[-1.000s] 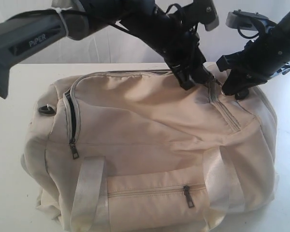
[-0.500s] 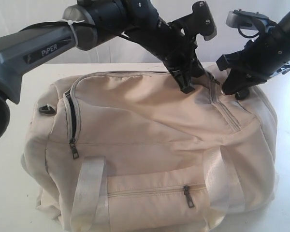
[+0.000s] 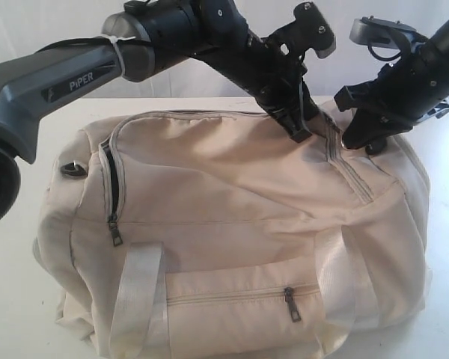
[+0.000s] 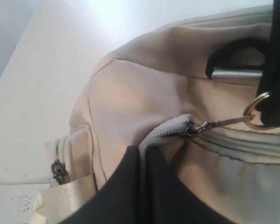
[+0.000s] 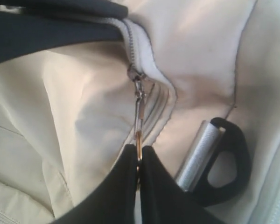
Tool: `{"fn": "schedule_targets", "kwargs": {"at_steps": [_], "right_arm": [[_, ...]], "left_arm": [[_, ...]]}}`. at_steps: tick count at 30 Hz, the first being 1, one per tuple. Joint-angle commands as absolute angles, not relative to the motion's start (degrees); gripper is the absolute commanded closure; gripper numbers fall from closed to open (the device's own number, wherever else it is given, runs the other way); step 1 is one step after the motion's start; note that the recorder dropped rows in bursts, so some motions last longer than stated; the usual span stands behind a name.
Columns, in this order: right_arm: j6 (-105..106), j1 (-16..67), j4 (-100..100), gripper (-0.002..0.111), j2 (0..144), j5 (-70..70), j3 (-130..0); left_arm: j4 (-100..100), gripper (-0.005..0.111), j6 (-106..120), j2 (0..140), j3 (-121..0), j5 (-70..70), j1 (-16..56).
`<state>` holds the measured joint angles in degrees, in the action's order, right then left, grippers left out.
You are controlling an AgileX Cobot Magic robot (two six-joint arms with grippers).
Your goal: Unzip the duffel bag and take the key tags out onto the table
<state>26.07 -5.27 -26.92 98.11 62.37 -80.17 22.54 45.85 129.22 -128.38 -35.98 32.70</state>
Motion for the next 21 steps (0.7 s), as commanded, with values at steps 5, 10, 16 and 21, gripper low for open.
{"fn": "schedule_targets", "kwargs": {"at_steps": [5, 10, 16, 21], "right_arm": [[26.8, -5.7, -25.7, 0.108, 93.2, 63.1, -74.7], [26.8, -5.7, -25.8, 0.108, 91.2, 62.7, -73.3], [26.5, -5.7, -25.9, 0.108, 88.6, 63.5, -73.2], [26.6, -5.7, -25.9, 0.108, 85.8, 65.4, -73.2]], "left_arm": [[23.7, 0.107, 37.9, 125.5, -128.7, -35.0, 28.6], [24.0, 0.107, 37.9, 124.1, -128.7, -36.6, 26.8], [24.0, 0.107, 37.9, 124.0, -128.7, -36.8, 26.4], [24.0, 0.107, 37.9, 124.0, -128.7, -36.8, 26.4]]}}
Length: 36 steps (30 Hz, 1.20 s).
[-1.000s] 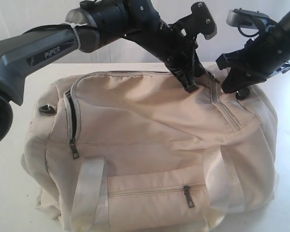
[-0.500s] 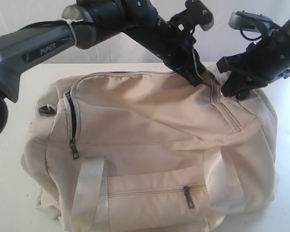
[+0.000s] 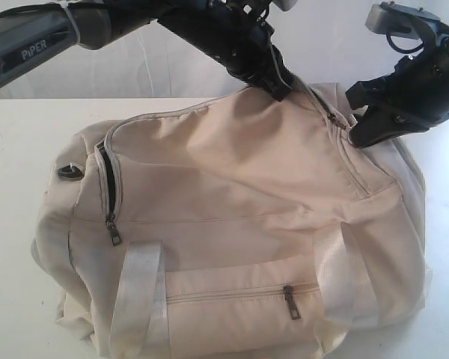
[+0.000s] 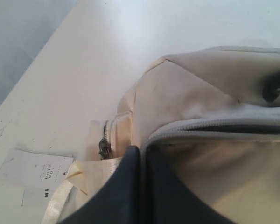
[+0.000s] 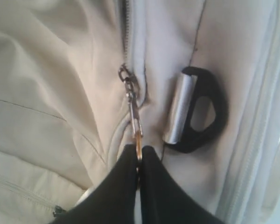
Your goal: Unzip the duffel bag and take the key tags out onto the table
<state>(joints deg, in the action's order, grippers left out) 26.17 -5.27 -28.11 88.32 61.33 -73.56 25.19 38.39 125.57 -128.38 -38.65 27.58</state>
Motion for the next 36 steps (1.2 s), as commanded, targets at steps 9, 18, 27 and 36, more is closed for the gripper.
{"fn": "schedule_targets", "kwargs": {"at_steps": [9, 18, 27, 36], "right_arm": [[25.9, -5.7, -25.8, 0.108, 77.5, 67.4, -66.2], [25.3, -5.7, -25.8, 0.108, 65.8, 67.6, -54.4], [25.7, -5.7, -25.8, 0.104, 65.8, 57.8, -49.1], [25.7, -5.7, -25.8, 0.055, 65.3, 53.5, -49.7]], "left_arm": [[23.9, 0.107, 37.9, 124.5, -128.7, -37.0, 26.4], [23.8, 0.107, 37.9, 124.6, -128.7, -37.7, 26.4], [23.9, 0.107, 37.9, 124.6, -128.7, -40.9, 26.4], [23.9, 0.062, 37.9, 124.6, -128.7, -48.6, 26.4]]}}
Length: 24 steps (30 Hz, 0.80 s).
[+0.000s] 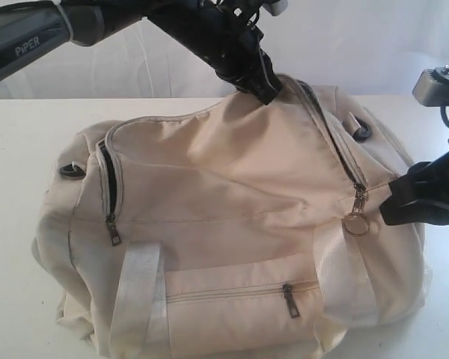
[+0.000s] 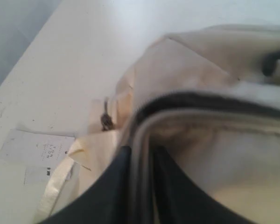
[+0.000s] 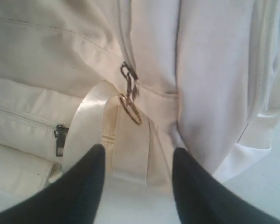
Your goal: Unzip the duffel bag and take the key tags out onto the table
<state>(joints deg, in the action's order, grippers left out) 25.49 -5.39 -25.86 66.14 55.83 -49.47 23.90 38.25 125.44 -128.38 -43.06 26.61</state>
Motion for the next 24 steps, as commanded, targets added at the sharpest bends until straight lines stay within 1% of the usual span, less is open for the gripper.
{"fn": "schedule_targets", "kwargs": {"at_steps": [1, 2, 3, 8, 13, 14, 19, 22, 24], "right_arm": [[25.7, -5.7, -25.8, 0.054, 64.7, 53.3, -49.8], [25.7, -5.7, -25.8, 0.054, 64.2, 53.4, -50.1], [25.7, -5.7, -25.9, 0.054, 63.6, 53.5, -50.2], [25.7, -5.7, -25.9, 0.054, 58.3, 53.5, -50.9], [25.7, -5.7, -26.0, 0.054, 52.1, 53.8, -50.9], [25.7, -5.7, -26.0, 0.054, 51.3, 53.8, -50.9], [23.3, -5.7, -26.5, 0.054, 48.2, 56.3, -50.9], [23.3, -5.7, -26.7, 0.054, 48.1, 60.8, -50.9], [23.3, -5.7, -27.3, 0.054, 48.2, 61.8, -50.8]], "left_arm": [[23.7, 0.055, 37.9, 124.3, -128.7, -49.9, 26.4], [23.5, 0.051, 37.9, 123.8, -128.7, -51.1, 26.4], [23.3, 0.049, 37.9, 123.3, -128.7, -51.8, 26.4], [16.4, 0.049, 35.5, 119.2, -128.7, -55.8, 26.4], [13.4, 0.050, 34.0, 116.6, -128.7, -68.0, 23.4], [13.4, 0.052, 33.7, 116.3, -128.7, -70.0, 22.5], [16.5, 0.065, 31.7, 112.2, -127.1, -70.0, 17.8], [17.9, 0.069, 31.8, 107.9, -123.0, -70.0, 15.6], [17.9, 0.077, 31.2, 105.0, -119.2, -70.0, 14.2]]}}
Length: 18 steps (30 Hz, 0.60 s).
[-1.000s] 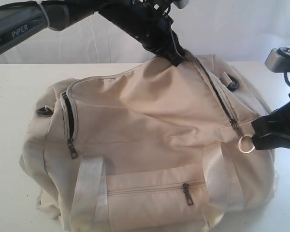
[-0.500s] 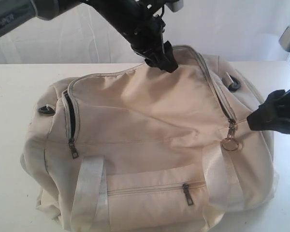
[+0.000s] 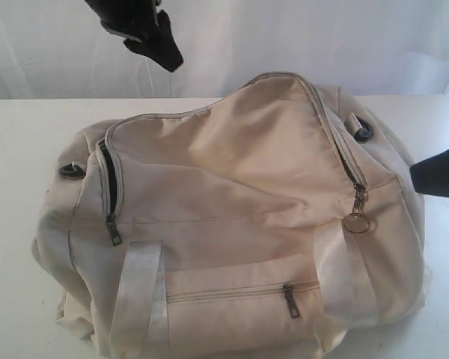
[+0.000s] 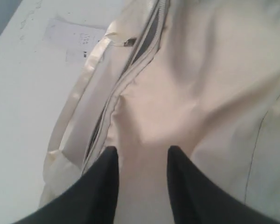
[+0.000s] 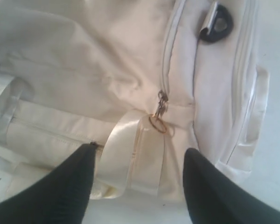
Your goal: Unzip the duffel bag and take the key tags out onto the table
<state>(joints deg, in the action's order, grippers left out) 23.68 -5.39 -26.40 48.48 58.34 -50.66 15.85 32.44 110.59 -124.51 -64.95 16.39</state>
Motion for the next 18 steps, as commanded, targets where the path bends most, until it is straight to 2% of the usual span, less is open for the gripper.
{"fn": "schedule_targets", "kwargs": {"at_steps": [1, 5, 12, 18], "right_arm": [[23.3, -5.7, -27.4, 0.054, 48.2, 61.7, -50.8], [23.3, -5.7, -29.5, 0.054, 48.7, 58.7, -50.8], [25.9, -5.7, -33.9, 0.054, 60.8, 61.0, -58.8], [31.0, -5.1, -37.2, 0.060, 76.3, 64.0, -76.4]], "left_arm": [[17.9, 0.083, 31.1, 103.8, -117.4, -70.0, 13.8], [17.7, 0.106, 31.4, 98.5, -108.2, -70.0, 12.7], [17.0, 0.107, 30.5, 91.9, -94.6, -70.0, 12.7], [17.0, 0.107, 28.0, 83.5, -82.8, -68.1, 12.7]]}}
